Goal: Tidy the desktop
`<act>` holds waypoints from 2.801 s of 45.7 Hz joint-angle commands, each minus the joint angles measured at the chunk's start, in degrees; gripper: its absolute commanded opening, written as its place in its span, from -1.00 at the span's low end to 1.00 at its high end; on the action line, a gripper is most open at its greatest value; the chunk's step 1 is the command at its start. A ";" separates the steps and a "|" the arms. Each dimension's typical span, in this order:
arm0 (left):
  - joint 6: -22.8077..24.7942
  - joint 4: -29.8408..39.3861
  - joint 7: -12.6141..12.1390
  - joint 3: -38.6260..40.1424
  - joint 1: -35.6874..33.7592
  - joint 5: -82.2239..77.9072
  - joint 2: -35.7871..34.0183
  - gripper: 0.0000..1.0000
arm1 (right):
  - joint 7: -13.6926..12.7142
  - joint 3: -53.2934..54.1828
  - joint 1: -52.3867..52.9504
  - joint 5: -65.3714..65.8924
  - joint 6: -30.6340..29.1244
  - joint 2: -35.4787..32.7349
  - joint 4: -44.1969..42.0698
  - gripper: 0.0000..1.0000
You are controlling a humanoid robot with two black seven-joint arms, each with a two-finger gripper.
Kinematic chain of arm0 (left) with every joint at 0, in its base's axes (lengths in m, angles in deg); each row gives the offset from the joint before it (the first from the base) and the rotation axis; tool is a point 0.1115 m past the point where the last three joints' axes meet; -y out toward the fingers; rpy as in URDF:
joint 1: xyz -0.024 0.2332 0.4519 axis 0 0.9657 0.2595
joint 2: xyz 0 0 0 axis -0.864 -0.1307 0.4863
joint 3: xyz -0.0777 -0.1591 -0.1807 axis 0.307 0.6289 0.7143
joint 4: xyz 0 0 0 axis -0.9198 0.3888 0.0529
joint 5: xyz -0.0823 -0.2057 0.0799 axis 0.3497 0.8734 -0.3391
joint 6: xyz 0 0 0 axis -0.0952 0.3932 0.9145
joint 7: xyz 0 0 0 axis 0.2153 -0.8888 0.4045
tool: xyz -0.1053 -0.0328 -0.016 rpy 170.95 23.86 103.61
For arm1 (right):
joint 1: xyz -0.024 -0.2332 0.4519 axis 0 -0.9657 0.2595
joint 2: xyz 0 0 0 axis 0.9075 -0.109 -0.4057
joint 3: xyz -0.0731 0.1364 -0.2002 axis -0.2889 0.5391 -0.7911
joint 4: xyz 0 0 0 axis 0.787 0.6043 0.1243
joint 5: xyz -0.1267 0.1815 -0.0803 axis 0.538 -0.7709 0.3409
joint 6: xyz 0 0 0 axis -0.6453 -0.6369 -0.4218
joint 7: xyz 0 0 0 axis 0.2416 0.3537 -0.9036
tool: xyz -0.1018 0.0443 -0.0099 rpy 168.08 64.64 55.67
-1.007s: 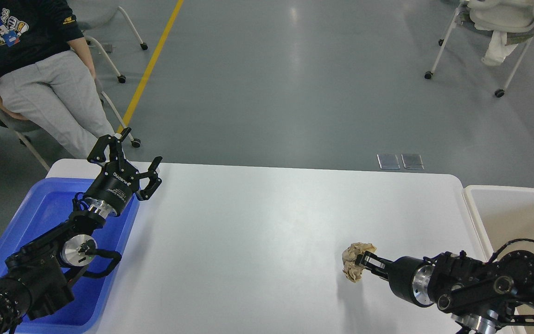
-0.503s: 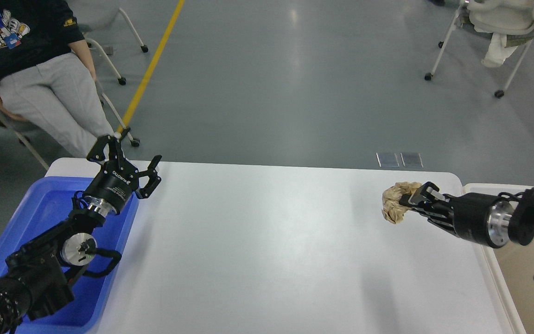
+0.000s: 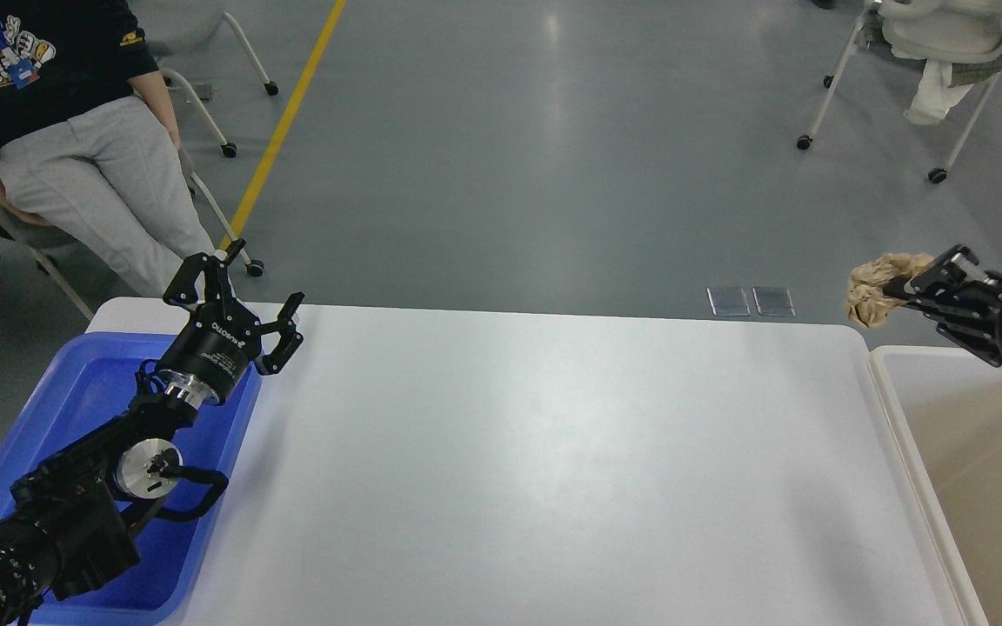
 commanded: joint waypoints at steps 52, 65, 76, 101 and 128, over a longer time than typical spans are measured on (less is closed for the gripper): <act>0.00 -0.09 0.09 0.00 0.09 0.00 0.00 1.00 | -14.20 56.57 -62.39 -28.90 7.07 41.71 -79.12 -1.00; 0.00 -0.01 0.18 0.00 0.09 0.00 0.00 1.00 | -16.14 60.70 -62.56 -28.81 6.90 42.06 -79.12 -1.00; 0.00 -0.01 0.09 0.00 0.09 0.00 0.00 1.00 | -16.05 61.40 -62.56 -29.08 7.07 41.97 -79.21 0.30; 0.00 -0.01 0.09 0.00 0.09 0.00 0.00 1.00 | -15.70 61.23 -59.49 -28.64 6.98 41.27 -79.21 0.99; 0.00 -0.01 0.09 0.00 0.09 0.00 0.00 1.00 | -15.70 81.00 -47.98 -29.25 5.58 31.60 -48.11 0.99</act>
